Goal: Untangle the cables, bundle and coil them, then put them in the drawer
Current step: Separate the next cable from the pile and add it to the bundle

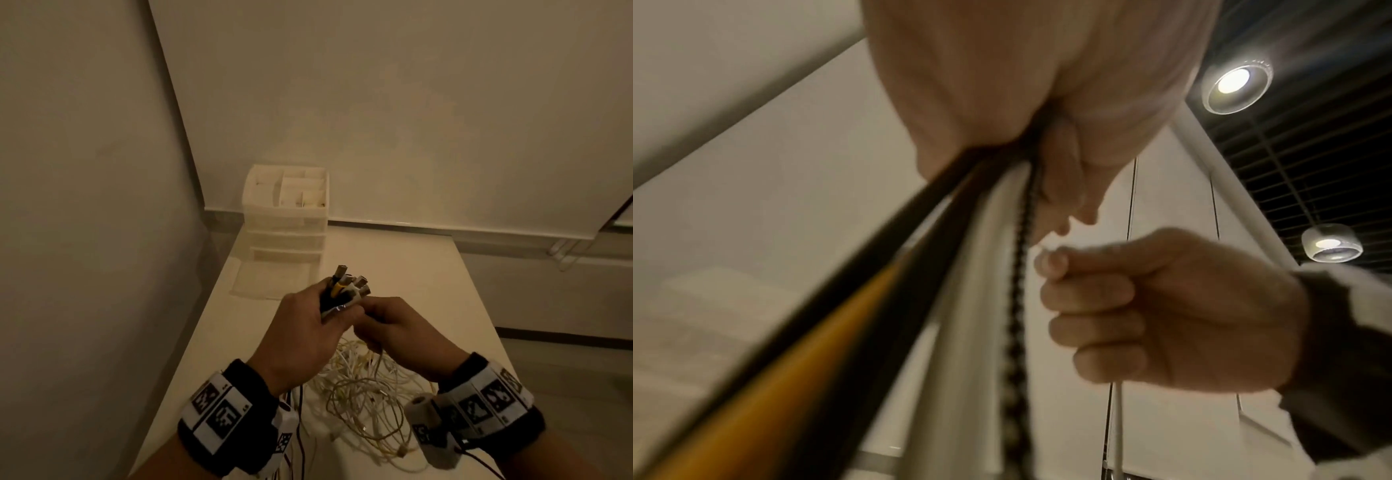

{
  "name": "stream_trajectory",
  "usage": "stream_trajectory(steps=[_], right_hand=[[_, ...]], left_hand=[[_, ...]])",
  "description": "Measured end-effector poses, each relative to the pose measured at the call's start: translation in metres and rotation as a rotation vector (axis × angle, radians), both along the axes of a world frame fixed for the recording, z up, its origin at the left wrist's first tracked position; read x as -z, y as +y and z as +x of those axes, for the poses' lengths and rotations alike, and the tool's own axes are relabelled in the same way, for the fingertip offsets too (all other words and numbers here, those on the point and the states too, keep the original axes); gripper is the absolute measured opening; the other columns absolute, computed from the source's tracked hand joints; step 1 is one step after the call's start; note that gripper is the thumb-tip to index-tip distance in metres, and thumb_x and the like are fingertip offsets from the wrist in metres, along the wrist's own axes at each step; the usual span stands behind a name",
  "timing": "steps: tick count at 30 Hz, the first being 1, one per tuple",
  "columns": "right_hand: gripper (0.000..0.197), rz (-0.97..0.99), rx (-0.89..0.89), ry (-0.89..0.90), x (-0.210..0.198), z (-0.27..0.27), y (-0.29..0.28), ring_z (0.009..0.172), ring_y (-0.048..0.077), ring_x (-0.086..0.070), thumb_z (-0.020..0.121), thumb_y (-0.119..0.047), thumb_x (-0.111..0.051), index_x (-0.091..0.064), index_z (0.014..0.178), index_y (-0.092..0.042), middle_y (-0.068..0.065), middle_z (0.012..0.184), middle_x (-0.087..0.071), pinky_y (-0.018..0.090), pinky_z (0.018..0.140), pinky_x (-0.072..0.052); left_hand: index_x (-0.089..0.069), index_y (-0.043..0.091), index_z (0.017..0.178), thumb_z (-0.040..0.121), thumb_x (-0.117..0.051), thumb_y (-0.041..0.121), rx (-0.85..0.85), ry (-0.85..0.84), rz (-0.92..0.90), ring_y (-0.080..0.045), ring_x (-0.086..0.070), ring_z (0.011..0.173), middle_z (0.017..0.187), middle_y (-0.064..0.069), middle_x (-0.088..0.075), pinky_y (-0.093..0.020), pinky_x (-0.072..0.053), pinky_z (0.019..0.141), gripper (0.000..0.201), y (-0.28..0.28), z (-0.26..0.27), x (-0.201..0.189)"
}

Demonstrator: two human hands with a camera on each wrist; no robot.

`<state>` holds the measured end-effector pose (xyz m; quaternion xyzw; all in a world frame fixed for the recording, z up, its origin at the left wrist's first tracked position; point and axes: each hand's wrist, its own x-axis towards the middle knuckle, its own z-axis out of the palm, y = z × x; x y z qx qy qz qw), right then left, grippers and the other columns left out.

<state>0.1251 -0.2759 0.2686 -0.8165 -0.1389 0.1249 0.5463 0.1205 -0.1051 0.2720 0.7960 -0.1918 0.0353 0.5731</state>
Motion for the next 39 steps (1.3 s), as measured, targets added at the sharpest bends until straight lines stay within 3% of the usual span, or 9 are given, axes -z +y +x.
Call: stream_trajectory(steps=[7, 10, 17, 22, 25, 28, 31, 35, 39], right_hand=[[0.022, 0.055, -0.016, -0.006, -0.008, -0.008, -0.006, 0.058, 0.018, -0.046, 0.098, -0.011, -0.05, -0.07, 0.093, -0.004, 0.004, 0.062, -0.055, 0.033, 0.06, -0.04], [0.02, 0.086, 0.003, -0.028, 0.004, -0.014, -0.009, 0.06, 0.013, -0.051, 0.098, -0.013, -0.052, -0.071, 0.093, -0.012, 0.0, 0.063, -0.058, 0.03, 0.063, -0.044], [0.025, -0.058, 0.062, -0.088, 0.082, -0.017, -0.002, 0.064, 0.011, -0.053, 0.102, -0.026, -0.041, -0.053, 0.081, -0.019, -0.002, 0.069, -0.057, 0.037, 0.068, -0.05], [0.026, -0.26, 0.129, -0.037, 0.13, -0.012, -0.014, 0.061, 0.004, -0.048, 0.103, -0.025, -0.038, -0.049, 0.082, -0.013, -0.006, 0.069, -0.052, 0.039, 0.07, -0.05], [0.022, -0.151, 0.195, 0.001, 0.121, -0.005, -0.016, 0.061, 0.004, -0.055, 0.1, -0.02, -0.046, -0.058, 0.085, -0.009, 0.003, 0.07, -0.059, 0.025, 0.062, -0.053], [0.02, 0.103, 0.373, 0.106, 0.107, 0.002, -0.018, 0.066, 0.018, -0.062, 0.095, -0.015, -0.057, -0.072, 0.082, -0.011, 0.01, 0.07, -0.064, 0.038, 0.068, -0.057], [0.015, 0.261, 0.437, 0.169, 0.085, 0.0, -0.015, 0.07, 0.023, -0.06, 0.091, -0.011, -0.062, -0.076, 0.084, -0.007, 0.011, 0.07, -0.064, 0.044, 0.074, -0.056], [0.012, 0.325, 0.328, -0.03, 0.04, 0.001, -0.003, 0.068, 0.026, -0.06, 0.087, -0.006, -0.065, -0.076, 0.083, -0.004, 0.019, 0.071, -0.064, 0.043, 0.073, -0.056], [0.018, 0.185, 0.27, -0.246, 0.013, 0.009, 0.002, 0.061, 0.022, -0.057, 0.086, -0.002, -0.066, -0.074, 0.075, -0.013, 0.003, 0.066, -0.065, 0.033, 0.059, -0.051]], left_hand=[[-0.06, 0.042, 0.085, 0.091, -0.065, 0.027, -0.01, -0.113, 0.188, 0.0, -0.063, 0.072, 0.074, 0.012, -0.064, -0.01, -0.044, 0.067, 0.017, -0.002, 0.008, -0.002], [-0.066, 0.031, 0.098, 0.091, -0.064, 0.025, -0.073, -0.14, 0.239, -0.007, -0.065, 0.08, 0.085, 0.005, -0.07, -0.023, -0.051, 0.071, 0.009, -0.003, 0.012, 0.003], [-0.068, 0.014, 0.102, 0.087, -0.064, 0.024, -0.389, -0.215, -0.034, 0.02, -0.058, 0.071, 0.078, 0.024, -0.061, 0.0, -0.039, 0.062, 0.018, 0.009, 0.016, -0.01], [-0.064, 0.02, 0.107, 0.09, -0.063, 0.024, -0.559, -0.254, -0.201, 0.017, -0.059, 0.081, 0.09, 0.02, -0.063, -0.001, -0.041, 0.071, 0.017, 0.036, 0.031, -0.025], [-0.066, 0.02, 0.104, 0.089, -0.063, 0.033, -0.595, -0.227, -0.173, 0.008, -0.061, 0.084, 0.09, 0.015, -0.066, -0.009, -0.044, 0.075, 0.02, 0.043, 0.031, -0.017], [-0.065, 0.021, 0.101, 0.087, -0.067, 0.03, -0.617, -0.236, -0.138, 0.007, -0.061, 0.077, 0.086, 0.017, -0.065, -0.008, -0.043, 0.07, 0.016, 0.044, 0.023, -0.016], [-0.068, 0.027, 0.092, 0.085, -0.07, 0.018, -0.43, -0.121, -0.176, 0.012, -0.06, 0.068, 0.07, 0.022, -0.068, -0.003, -0.042, 0.062, 0.011, 0.032, 0.01, -0.019], [-0.07, 0.03, 0.094, 0.084, -0.072, 0.016, -0.046, -0.014, -0.015, 0.009, -0.066, 0.087, 0.087, 0.023, -0.072, -0.006, -0.046, 0.075, 0.018, 0.009, -0.003, -0.011], [-0.072, 0.02, 0.099, 0.085, -0.071, 0.02, -0.065, -0.14, -0.029, 0.002, -0.068, 0.084, 0.088, 0.011, -0.073, -0.013, -0.05, 0.074, 0.013, -0.001, -0.004, -0.005]])
